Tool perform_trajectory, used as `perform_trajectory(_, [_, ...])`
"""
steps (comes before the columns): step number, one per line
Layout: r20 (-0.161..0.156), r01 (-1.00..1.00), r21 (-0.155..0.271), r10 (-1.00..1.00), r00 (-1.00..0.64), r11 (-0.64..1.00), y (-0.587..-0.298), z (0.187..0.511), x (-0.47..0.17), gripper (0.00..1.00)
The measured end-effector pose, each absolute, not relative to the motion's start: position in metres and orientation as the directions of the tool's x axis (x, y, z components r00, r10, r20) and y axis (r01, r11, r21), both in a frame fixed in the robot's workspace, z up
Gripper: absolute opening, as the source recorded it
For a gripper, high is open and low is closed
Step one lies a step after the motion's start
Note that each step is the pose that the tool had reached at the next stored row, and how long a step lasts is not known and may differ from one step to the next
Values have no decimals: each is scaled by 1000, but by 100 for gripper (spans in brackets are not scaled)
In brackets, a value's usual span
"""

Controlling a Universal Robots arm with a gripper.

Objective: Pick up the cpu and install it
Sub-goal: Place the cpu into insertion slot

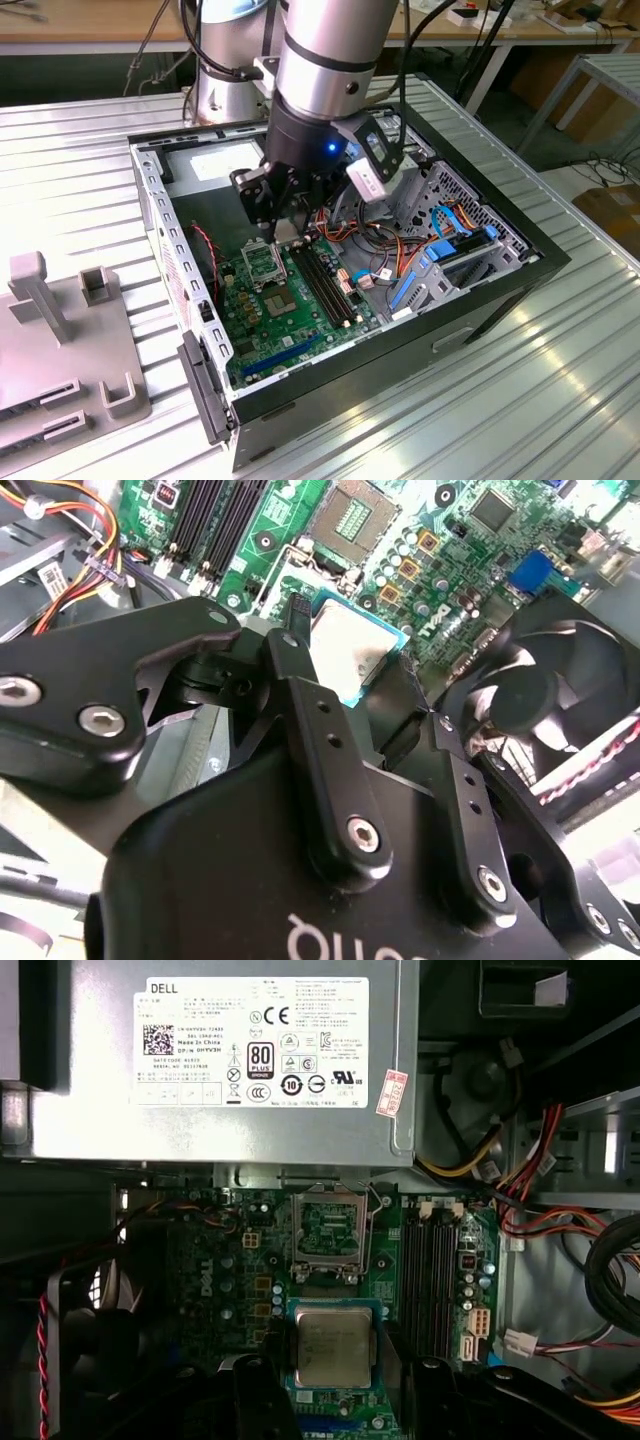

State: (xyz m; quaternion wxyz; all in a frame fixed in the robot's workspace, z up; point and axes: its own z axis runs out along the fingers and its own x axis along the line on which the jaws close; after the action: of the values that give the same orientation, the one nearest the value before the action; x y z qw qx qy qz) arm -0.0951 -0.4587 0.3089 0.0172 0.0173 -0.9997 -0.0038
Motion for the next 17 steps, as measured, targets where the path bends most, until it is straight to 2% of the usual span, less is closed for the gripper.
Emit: perform_trajectory(17, [34, -33, 8, -33, -999, 999, -459, 274, -93, 47])
